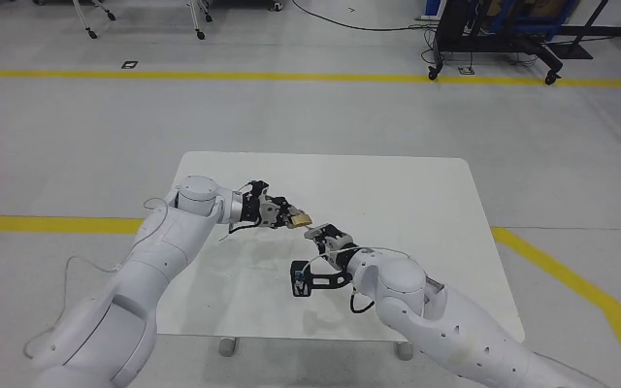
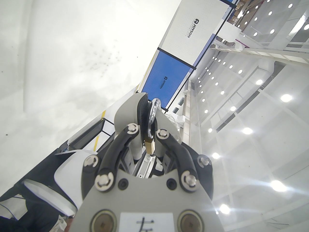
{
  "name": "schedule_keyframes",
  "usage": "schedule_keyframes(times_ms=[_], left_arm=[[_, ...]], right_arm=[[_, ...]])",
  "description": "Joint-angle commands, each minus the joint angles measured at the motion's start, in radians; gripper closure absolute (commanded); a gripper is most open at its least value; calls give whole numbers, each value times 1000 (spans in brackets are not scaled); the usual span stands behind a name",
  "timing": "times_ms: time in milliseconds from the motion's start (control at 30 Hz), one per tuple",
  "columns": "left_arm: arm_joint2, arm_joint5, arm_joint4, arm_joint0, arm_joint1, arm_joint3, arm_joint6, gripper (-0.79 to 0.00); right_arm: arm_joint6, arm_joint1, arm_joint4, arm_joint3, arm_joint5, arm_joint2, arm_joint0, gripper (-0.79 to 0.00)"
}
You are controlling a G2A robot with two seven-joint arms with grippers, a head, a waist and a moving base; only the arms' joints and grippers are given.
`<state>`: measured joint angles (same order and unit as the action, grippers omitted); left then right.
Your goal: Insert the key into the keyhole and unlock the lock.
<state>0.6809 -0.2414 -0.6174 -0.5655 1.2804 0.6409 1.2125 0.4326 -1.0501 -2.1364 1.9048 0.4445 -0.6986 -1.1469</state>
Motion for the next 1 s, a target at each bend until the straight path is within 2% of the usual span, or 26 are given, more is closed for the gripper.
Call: schedule_keyframes(times_ms=[0,667,967], left_arm=[[1,-2,3,0,2,-1,1,0],[17,-10,20,3,22,-28,22,0],[28,-3,25,5,28,-41,37,0]], right_arm=[[12,-5,-5,-5,1,4,3,0],[136,-72,-42,-35,-21,42,15,0],[113,-99,11,-74,-14,30,29,0]])
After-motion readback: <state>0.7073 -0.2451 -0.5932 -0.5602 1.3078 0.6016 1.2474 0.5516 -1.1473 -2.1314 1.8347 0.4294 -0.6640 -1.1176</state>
